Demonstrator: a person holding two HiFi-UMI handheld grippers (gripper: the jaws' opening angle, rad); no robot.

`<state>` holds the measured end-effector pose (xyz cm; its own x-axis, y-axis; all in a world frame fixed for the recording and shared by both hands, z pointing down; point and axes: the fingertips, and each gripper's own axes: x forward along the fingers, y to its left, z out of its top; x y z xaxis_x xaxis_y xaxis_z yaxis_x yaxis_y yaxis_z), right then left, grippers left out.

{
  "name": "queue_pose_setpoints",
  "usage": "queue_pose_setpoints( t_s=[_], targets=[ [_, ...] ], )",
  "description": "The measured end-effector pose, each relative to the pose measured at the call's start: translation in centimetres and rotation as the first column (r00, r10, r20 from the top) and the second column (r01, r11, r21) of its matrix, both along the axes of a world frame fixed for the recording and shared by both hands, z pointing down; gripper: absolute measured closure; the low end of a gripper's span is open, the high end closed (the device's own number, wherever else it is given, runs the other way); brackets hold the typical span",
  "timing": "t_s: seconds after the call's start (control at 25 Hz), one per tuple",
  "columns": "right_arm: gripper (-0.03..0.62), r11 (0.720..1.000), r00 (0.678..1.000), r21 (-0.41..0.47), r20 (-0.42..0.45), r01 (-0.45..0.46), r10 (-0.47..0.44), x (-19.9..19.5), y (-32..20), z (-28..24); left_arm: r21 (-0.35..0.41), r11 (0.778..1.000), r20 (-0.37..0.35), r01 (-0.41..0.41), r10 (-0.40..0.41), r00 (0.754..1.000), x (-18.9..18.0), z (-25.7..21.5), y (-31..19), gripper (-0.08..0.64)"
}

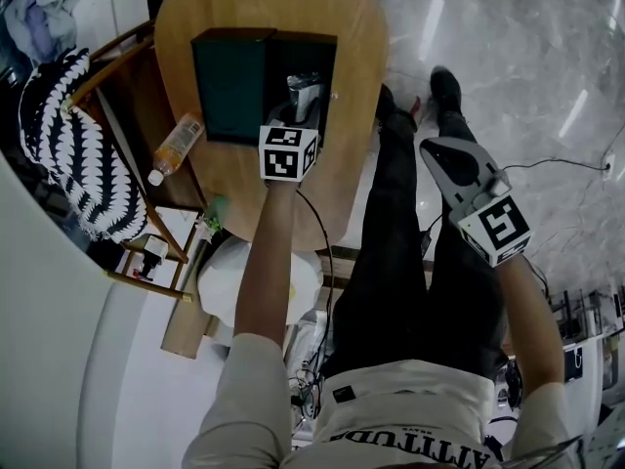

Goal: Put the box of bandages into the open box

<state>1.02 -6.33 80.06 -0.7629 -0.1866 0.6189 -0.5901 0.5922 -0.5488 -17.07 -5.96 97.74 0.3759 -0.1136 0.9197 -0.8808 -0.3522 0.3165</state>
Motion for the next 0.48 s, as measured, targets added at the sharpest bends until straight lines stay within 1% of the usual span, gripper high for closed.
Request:
queue_pose_setpoints(
  t_s=[0.08,0.28,0.48],
  targets=[
    [0.571,1.0,1.0,-0.001,0.003,-0.003,0.003,-0.1,0.0,0.0,0.005,1.0,0.022,-0.002,0.002,1.0,-0.3,0.0,0.1,0.378],
    [0.571,1.0,1.0,0.009,0.023,-0.002,0.002,-0.9,-0.4,-0.7,0.036,0.999,0.087,0.01,-0.013,0.996,-1.4,-0.8,0.4,0.332],
    [0.571,1.0,1.0,0.021,0.025,0.016,-0.016,-1.4,-0.1,-1.3,0.079,0.996,0.134,0.037,-0.047,0.99,-2.7,-1.7,0.9,0.317]
  ],
)
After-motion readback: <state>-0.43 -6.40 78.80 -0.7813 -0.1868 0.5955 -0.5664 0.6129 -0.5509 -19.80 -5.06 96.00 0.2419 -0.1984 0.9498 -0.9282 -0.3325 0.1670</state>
